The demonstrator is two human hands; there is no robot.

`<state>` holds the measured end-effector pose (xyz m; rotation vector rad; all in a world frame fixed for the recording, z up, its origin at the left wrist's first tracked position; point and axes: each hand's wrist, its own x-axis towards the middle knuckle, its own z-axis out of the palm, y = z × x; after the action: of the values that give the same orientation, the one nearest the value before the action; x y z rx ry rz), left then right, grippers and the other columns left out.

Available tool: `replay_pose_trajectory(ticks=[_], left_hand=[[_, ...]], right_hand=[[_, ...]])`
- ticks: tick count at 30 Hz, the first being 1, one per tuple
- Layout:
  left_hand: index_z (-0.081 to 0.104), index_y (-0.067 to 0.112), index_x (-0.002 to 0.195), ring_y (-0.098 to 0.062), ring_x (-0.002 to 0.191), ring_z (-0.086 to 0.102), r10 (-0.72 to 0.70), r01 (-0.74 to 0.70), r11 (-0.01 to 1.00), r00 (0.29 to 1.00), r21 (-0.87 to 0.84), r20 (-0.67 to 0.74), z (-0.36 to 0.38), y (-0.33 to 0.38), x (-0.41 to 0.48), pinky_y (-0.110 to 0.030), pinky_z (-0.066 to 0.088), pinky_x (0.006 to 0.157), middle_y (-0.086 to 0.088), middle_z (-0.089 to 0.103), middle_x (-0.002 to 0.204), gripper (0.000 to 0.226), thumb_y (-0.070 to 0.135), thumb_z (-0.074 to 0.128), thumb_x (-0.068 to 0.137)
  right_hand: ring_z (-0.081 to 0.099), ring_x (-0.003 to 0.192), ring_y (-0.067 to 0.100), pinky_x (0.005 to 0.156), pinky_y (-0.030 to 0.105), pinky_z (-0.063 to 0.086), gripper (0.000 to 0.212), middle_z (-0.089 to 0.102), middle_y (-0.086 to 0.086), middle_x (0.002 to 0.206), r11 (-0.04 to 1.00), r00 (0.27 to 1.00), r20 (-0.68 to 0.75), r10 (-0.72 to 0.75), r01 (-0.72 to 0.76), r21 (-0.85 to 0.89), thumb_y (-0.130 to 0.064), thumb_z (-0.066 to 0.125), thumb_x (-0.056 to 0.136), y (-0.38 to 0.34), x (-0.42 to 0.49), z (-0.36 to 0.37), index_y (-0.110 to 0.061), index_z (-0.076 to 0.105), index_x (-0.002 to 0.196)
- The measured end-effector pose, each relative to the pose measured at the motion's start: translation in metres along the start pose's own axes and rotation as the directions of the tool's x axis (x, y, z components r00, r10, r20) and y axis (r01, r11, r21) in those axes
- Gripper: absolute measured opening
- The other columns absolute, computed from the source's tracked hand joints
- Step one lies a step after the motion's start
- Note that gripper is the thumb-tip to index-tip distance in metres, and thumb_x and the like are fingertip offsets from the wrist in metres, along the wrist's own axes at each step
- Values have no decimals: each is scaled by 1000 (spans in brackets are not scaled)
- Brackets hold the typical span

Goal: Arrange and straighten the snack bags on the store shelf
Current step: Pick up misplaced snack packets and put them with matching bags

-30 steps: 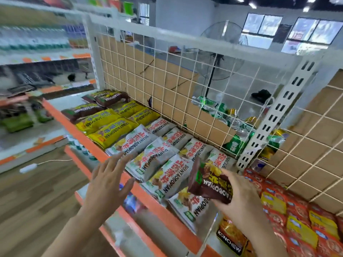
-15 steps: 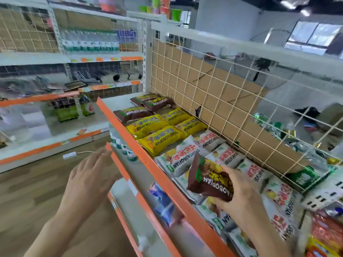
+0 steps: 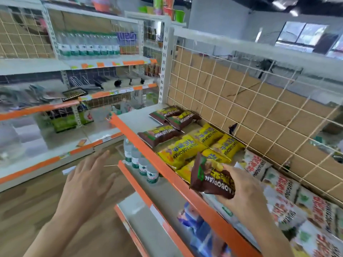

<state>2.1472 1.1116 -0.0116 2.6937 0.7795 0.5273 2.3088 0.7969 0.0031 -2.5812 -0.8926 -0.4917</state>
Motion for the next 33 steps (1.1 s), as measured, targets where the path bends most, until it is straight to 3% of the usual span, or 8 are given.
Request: replay_pose_trajectory(ticks=[3,10,15,19,24,29,33], left_hand=[[34,29,141,-28,129,39,-15,16,1000,1000,-19,16,2,-15,23,-44,32,102,2,36,147,61,41,56,85],[37,29,140,-27,128,41,-23,24,998,1000,-61,21,13,-35,88,-44,31,103,4,40,144,59,39,57,86],[48,19,132,-33,118,51,42,-41,999,999,-32,24,25,-46,155,-50,40,94,-6,49,137,53,28,66,82],[45,17,136,-35,118,50,98,-98,994,995,-39,-4,36,-42,202,-50,39,96,-8,50,135,58,23,66,83],[43,18,137,-31,125,44,149,-146,987,988,-61,43,53,-37,246,-47,34,103,-5,46,139,55,34,58,87],[41,22,139,-27,126,44,237,-228,968,967,-101,89,71,-43,283,-46,34,102,-3,46,139,56,39,57,88],[44,20,137,-27,122,49,343,-326,936,930,-134,130,85,-47,316,-46,40,97,-4,50,136,67,57,34,82]], right_hand=[[63,82,32,70,44,50,82,65,6,90,1000,1000,7,-8,8,-15,-22,91,40,-14,25,14,-12,59,115],[62,91,32,78,44,46,83,65,5,98,999,1000,3,-16,16,-41,-27,90,44,-28,93,53,-13,57,119],[62,89,28,75,40,46,77,65,2,97,1000,998,-58,2,0,26,-31,87,48,-35,145,74,-15,58,117],[61,89,28,76,39,46,77,64,1,96,1000,999,-49,17,-16,18,-28,88,49,-38,176,86,-15,57,118],[58,97,24,86,40,43,78,61,-2,101,999,999,-3,47,-47,17,-35,85,55,-38,199,98,-20,52,124],[57,96,21,84,34,37,73,55,-9,97,995,995,13,104,-104,-3,-46,73,59,-46,214,108,-23,52,125],[59,90,22,77,32,37,69,61,-5,96,988,988,-27,152,-153,-25,-50,59,57,-53,226,122,-23,54,121]])
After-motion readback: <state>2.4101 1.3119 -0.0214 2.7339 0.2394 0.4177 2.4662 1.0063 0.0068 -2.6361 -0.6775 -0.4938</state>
